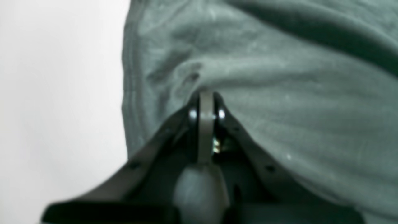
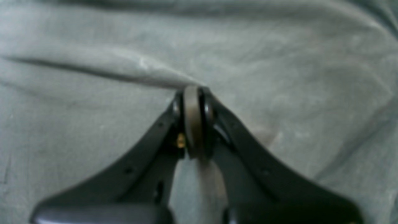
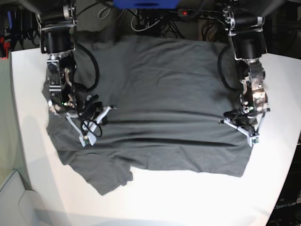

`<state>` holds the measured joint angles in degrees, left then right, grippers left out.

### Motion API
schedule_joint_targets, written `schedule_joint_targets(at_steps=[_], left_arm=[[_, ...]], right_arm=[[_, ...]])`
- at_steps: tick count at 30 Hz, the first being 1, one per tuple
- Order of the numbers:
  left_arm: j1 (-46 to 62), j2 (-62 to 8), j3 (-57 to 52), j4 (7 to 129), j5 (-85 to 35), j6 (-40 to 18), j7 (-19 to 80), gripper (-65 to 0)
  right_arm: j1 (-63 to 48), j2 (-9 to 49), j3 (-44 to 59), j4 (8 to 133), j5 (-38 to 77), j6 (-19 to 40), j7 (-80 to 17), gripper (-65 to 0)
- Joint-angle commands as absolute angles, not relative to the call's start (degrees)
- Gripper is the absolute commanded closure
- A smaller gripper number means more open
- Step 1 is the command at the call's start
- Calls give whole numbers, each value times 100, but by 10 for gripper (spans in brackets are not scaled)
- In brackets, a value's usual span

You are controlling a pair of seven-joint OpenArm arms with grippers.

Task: Layout the t-shirt on the table in an organized manner, then fold the t-shirt properly
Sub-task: 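Grasp the t-shirt with both grippers and pull the edges apart, then hold the t-shirt with both grippers and stretch it taut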

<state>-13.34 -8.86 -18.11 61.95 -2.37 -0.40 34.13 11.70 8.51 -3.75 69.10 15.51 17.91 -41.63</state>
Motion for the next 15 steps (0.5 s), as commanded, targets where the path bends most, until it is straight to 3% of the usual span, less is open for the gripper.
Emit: schedule_joint_targets(at_steps=[1,9,15], left_arm=[[-1437,-936,-1815,6123,-198,-22,3459,-1],[-1886,-1033,-1789,5710,-189,-22,3213,-1],[-1736,-1042,-1824,6598,-242,-22,3222,-1]], right_arm=[[1209,892,-374,6730,1244,1675,-4462,-6],[1824,971,-365,5912,760,1675,-4136,-6],[1402,1015,-330,7433,734,1675,-4277,0]])
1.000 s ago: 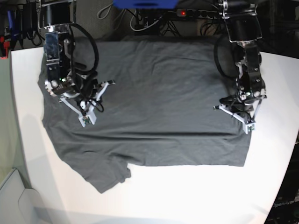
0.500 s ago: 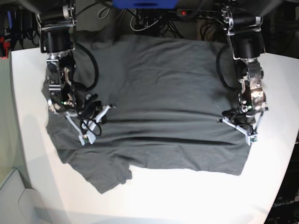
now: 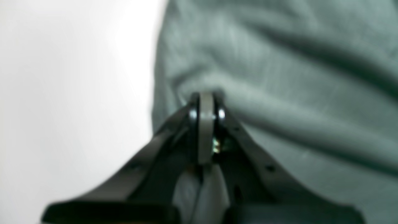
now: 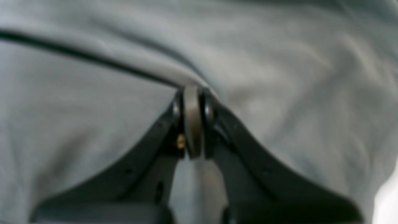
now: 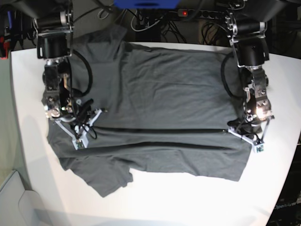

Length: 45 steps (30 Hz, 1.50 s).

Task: Layout the t-shirt on the table in an organized manner, then fold the t-shirt properly
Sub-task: 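Hold the t-shirt with both grippers and stretch it taut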

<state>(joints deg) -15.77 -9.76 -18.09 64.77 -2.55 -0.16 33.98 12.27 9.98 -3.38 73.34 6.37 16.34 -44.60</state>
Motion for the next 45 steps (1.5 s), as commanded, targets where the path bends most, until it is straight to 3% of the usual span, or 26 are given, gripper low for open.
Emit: schedule_joint_targets(at_steps=[1,5,14,27,35,40,45], left_arm=[[-1631,-1042,-1824,6809,-242,-22,3222,-1],[-1490,-1015,-1824,7503,-242,-22,3240,-1],[-813,-1130,-2396,8532,-224,-22,4620,-1],[-479,-989,-2870,8426,-251,-31,4620,-1],[-787,-857,-2870,7521,-514,-57,4602,-1],[-760,-927,-2862,7503,-1086,-541,4611,0],[-760,-927,-2862,7530,-1121,-593,4681,0]], right_arm=[[1323,1015,-330,7758,734,1675,-4277,0],[1314,971,-338,8259,734,1675,-4277,0],[1376,655,-356,8259,743,1684,-4593,0],[1218,488,-356,8224,743,1684,-4558,0],[1218,523,-356,8224,743,1684,-4576,0],[1218,532,-356,8224,734,1684,-4576,0],[1218,532,-356,8224,734,1684,-4567,0]])
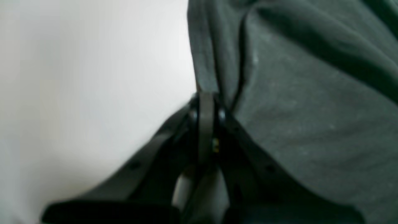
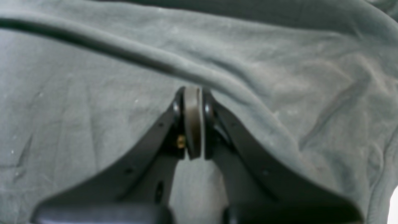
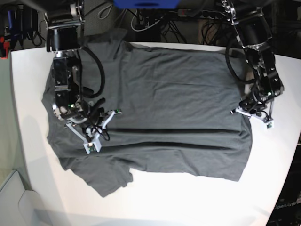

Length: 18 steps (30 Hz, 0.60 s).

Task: Layout the t-shirt on the table in an organized manner, then fold the t-shirt properly
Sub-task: 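Hold the t-shirt with both grippers and stretch it taut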

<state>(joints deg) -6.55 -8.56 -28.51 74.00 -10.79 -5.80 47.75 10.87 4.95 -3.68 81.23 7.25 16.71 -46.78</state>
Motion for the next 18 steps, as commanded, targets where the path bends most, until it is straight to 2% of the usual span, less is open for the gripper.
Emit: schedule_joint_targets(at_steps=[1,8,18], left_arm=[[-752,-927,-2862,7600,-1121,-593,4681,0],[-611,-910,-2862,8154,-1138,-593,4690,0],[-690,-875,-2193,7275,-1121,-593,4347,0]], right_arm=[[1218,532,-356,8224,734,1684,-4567,0],[1218,532,-356,8215,734,1684,-4558,0],[1218,532,-356,8215,734,1684,-4558,0]])
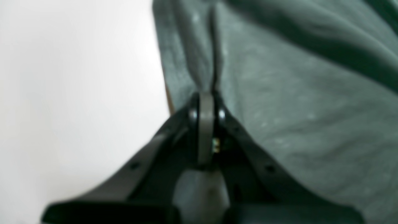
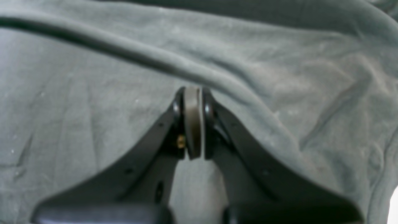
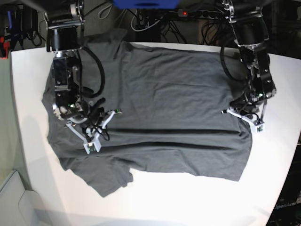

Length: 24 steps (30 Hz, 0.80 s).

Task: Layout the t-shirt on the table in an organized manner, then fold the t-shirt properly
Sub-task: 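Hold the t-shirt with both grippers and stretch it taut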

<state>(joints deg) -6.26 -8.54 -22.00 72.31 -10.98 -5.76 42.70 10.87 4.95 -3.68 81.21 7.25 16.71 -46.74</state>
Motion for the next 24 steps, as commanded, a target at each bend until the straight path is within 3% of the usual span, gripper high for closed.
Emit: schedule_joint_targets(at_steps=[1,14,24], left_arm=[[-690,-875,-2114,7231,-1095,-567,4268,0],[-646,-1543,-2088,7204,-1086,-585,4277,0],[-655,-1807,-2062,7187,-1077,-593,4277,0]], right_arm=[[1218,532,-356,8215,734,1684,-4558,0],[1270,760,-365,7793,725,1684,-4505,0],[1411,1182,-374,6290,725,1684,-3345,0]])
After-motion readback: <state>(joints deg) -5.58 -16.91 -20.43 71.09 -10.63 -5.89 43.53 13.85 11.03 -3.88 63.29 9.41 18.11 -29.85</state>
